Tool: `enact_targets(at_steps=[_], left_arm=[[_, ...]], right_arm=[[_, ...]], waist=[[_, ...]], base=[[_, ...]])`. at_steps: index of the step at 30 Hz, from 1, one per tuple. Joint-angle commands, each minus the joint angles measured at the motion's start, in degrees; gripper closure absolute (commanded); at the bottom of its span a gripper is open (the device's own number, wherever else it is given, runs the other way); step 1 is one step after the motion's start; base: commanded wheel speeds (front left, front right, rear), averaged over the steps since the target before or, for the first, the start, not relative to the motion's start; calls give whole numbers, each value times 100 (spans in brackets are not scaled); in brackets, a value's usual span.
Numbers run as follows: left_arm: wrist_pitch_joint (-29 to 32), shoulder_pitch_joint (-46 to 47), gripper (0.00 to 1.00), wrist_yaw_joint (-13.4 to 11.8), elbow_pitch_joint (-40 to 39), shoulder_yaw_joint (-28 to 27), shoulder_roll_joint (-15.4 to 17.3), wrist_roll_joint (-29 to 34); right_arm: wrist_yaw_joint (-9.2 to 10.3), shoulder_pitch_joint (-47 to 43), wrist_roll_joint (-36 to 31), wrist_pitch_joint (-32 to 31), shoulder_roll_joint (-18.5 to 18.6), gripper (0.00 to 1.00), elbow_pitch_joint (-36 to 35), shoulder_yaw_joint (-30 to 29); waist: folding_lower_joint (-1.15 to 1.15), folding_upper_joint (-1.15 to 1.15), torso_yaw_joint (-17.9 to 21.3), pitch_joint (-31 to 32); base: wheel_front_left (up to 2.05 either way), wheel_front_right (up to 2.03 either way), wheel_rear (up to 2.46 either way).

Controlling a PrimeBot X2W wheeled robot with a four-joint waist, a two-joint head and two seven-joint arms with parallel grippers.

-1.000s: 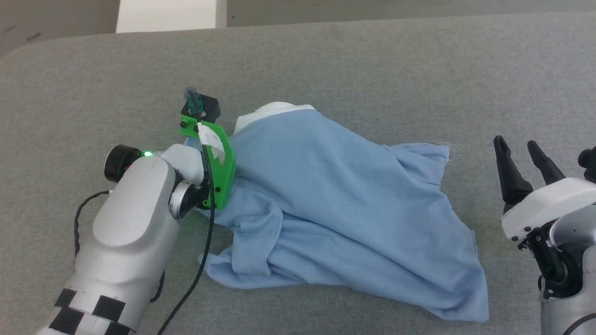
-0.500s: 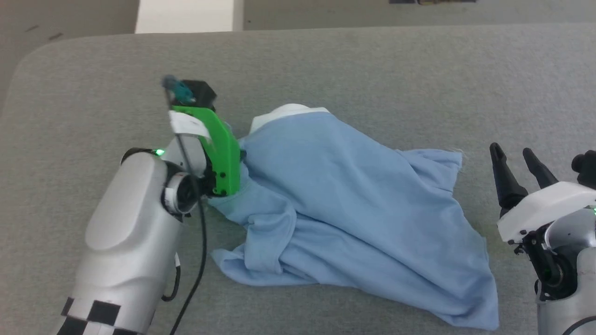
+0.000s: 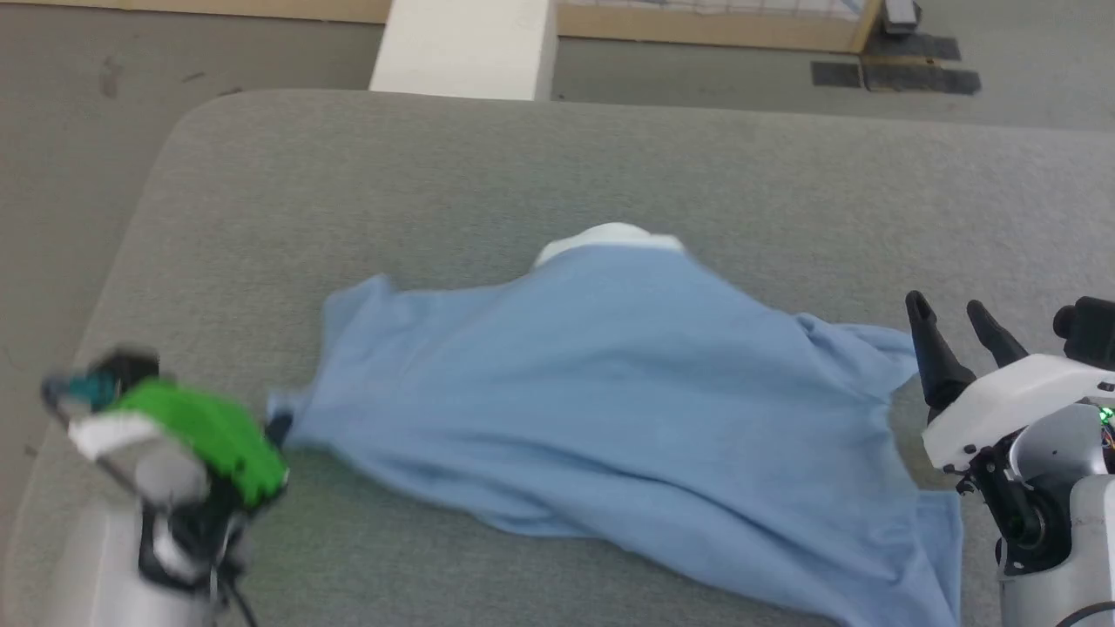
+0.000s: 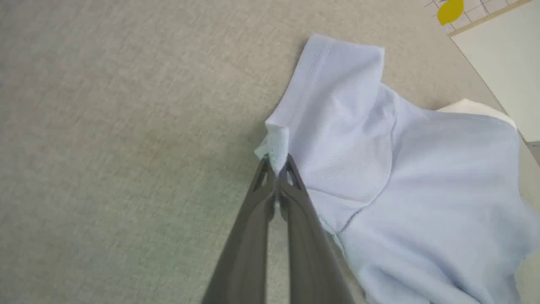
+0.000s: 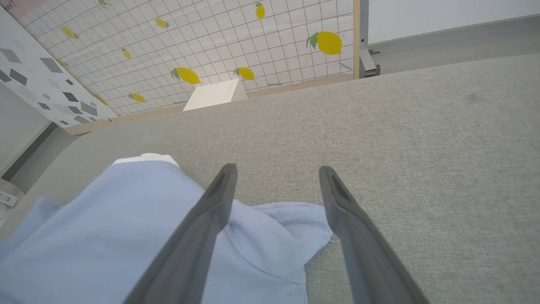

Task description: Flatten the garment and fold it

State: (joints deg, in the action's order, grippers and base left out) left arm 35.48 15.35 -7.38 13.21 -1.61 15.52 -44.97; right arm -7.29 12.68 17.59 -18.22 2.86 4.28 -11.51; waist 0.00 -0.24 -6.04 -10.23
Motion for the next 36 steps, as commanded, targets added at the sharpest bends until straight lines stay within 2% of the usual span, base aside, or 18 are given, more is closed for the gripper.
enact_targets(at_steps=[1, 6, 7, 8, 9, 12, 15, 19, 21, 25, 27, 30, 36], left_arm=[[-22, -268, 100, -94, -4, -66, -10, -49], [36, -842, 100, -173, 39, -142, -162, -226], [27, -883, 82, -171, 22, -141, -188, -242], [-4, -922, 17, -160, -18, -161, -220, -276], [-71, -934, 0, -149, -70, -222, -254, -328], [-511, -913, 0, 13, -384, -452, -259, -385], [-1333, -870, 0, 499, -840, -668, -231, -333], [-2573, -1029, 0, 1048, -1019, -702, -77, 258], [-3125, -1114, 0, 1188, -954, -621, -30, 590], [-4216, -1233, 0, 1321, -855, -400, -3, 1220], [-4561, -1289, 0, 1352, -777, -267, 8, 1448], [-4797, -1296, 0, 1386, -665, -105, 27, 1654], [-4952, -1135, 0, 1428, -470, -3, -13, 1647]], right_arm=[[-20, -75, -7, -25, 2, 0, 8, 8], [-20, -106, -15, -65, 2, 0, -8, 12], [-20, -114, -14, -68, 2, 0, -6, 12], [-20, -129, -13, -75, 2, 0, 3, 13], [-20, -144, -8, -82, 2, 0, 11, 15], [-20, -218, 2, -96, 2, 0, 36, 13], [-20, -316, 2, -111, 2, 0, 18, -25], [-20, -490, -30, -207, 2, 0, -9, -113], [-20, -573, -79, -307, 2, 0, -24, -135], [-20, -699, -242, -656, 2, 0, -95, -186], [-20, -713, -375, -966, 2, 0, -154, -144], [-20, -658, -659, -1560, 2, 0, -258, 43], [-20, -200, -1187, -2690, 2, 0, -287, 566]], waist=[[0, 24, -140, 100], [0, 24, -187, 109], [0, 24, -189, 121], [0, 24, -187, 140], [0, 24, -183, 158], [0, 24, -158, 247], [0, 24, -114, 305], [0, 24, -48, 356], [0, 24, -20, 365], [0, 24, 15, 345], [0, 24, 27, 298], [0, 24, 32, 190], [0, 24, -15, -43]], base=[[0, 0, 0], [0, 0, 0], [0, 0, 0], [0, 0, 0], [0, 0, 0], [0, 0, 0], [0, 0, 0], [0, 0, 0], [0, 0, 0], [0, 0, 0], [0, 0, 0], [0, 0, 0], [0, 0, 0]])
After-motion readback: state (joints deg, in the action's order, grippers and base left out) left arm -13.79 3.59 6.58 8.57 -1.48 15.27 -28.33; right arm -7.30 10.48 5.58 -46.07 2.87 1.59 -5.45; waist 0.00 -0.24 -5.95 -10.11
